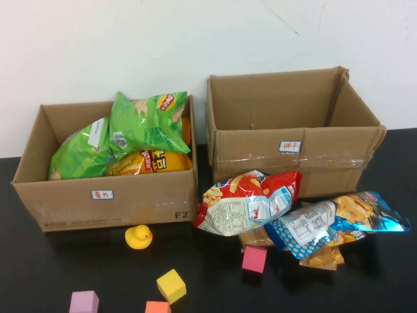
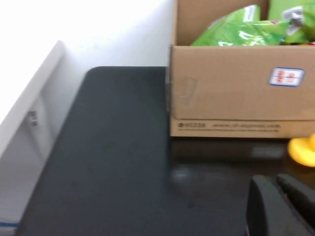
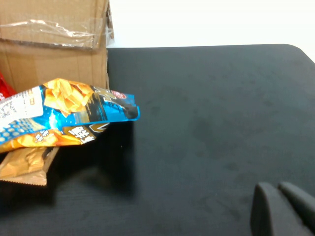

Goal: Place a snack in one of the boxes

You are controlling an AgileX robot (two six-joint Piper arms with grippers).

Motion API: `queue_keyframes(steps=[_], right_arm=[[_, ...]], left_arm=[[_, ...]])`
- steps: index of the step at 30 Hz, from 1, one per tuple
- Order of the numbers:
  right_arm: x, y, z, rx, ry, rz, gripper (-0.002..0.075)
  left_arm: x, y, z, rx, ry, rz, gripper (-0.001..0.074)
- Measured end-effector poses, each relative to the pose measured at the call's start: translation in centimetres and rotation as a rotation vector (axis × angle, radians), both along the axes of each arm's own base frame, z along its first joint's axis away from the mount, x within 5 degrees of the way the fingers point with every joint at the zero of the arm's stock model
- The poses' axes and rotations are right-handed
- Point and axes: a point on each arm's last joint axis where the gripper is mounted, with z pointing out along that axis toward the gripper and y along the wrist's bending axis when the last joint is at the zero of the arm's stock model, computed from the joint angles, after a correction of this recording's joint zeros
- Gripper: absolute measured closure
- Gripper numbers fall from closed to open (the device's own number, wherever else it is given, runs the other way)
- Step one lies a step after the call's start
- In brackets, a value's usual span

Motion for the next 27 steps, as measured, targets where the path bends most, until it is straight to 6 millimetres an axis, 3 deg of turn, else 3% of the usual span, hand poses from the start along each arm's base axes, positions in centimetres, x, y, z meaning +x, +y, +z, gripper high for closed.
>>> queue_keyframes(steps=[7,27], right_arm=[[0.0,0.0,0.0,0.0,0.0,0.0,0.0727],[0.0,-0.01,0.0,-0.002,0.0,0.0,0.0727]], left_arm=[[0.0,-0.42,-0.01,0.002,0.002,-0.079,0.0738],[-0.01,-0.42,-0.03,0.009,0.003,-0.081,0.0738]])
